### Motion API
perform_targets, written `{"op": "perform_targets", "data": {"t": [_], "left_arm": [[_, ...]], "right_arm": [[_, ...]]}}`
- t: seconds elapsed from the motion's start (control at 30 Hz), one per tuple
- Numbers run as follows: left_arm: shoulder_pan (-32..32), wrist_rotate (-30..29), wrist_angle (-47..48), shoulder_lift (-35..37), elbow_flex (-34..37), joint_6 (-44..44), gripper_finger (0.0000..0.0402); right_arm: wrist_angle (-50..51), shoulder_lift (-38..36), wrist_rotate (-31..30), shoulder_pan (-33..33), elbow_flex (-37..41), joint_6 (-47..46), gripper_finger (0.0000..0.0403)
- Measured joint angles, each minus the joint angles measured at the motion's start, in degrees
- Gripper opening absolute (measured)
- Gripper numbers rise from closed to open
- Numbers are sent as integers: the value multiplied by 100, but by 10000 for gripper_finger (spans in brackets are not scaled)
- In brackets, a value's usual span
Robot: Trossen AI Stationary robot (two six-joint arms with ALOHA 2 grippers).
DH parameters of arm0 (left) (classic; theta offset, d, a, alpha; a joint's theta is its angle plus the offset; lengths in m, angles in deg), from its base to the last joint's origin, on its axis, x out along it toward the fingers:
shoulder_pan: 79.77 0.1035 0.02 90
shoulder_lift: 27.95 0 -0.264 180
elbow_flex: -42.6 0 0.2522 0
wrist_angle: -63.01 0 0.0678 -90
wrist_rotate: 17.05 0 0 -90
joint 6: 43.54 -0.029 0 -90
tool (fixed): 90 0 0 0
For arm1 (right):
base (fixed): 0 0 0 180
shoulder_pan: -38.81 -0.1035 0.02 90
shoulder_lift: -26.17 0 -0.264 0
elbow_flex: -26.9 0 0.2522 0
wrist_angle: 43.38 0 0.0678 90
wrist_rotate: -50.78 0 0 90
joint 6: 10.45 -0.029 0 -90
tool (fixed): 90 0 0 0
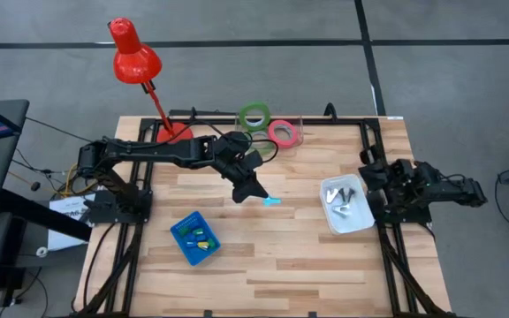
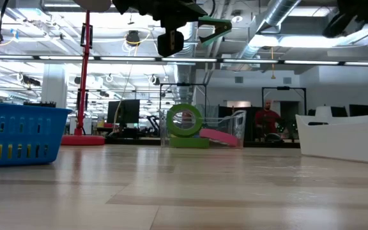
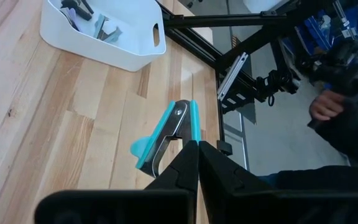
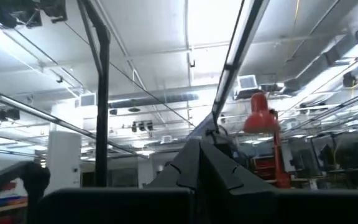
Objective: Pick and place Stapler, Stapler remover, tape
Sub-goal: Put the light blue stapler remover into the white bin
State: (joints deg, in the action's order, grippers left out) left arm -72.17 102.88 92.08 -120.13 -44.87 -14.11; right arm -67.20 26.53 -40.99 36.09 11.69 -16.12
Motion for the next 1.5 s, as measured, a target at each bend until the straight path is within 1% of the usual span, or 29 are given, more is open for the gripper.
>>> {"op": "perform_targets", "data": {"t": [0.1,0.23,0.43,0.6,0.8,0.93,1.0,1.1,1.2,1.33,1.5], "left_arm": [[0,0,-2,0,0,-2,2],[0,0,-10,0,0,-2,2],[-1,3,-22,0,0,0,2],[-1,59,-22,0,0,0,2],[0,61,-30,0,0,71,2],[-2,66,-42,0,0,120,2],[0,66,-44,0,0,146,2],[0,68,-44,0,0,172,2],[0,144,-73,0,2,251,2],[-2,166,-114,0,3,271,2],[-1,166,-148,2,4,304,2]], "right_arm": [[48,55,-6,0,-303,80,0],[590,346,-111,-2,-846,288,0],[1796,1242,-301,-2,-1905,634,0],[2153,2155,-288,-7,-2557,1009,0],[2767,2972,-282,-120,-3053,1679,0],[2863,3275,-286,-179,-3204,1721,1],[2864,3384,-308,-177,-3217,1722,7],[2944,3481,-323,-177,-3217,1722,32],[3171,3494,-427,-177,-3219,1669,74],[3552,3513,-570,-177,-3219,1624,141],[3664,3681,-581,-177,-3221,1632,227]]}}
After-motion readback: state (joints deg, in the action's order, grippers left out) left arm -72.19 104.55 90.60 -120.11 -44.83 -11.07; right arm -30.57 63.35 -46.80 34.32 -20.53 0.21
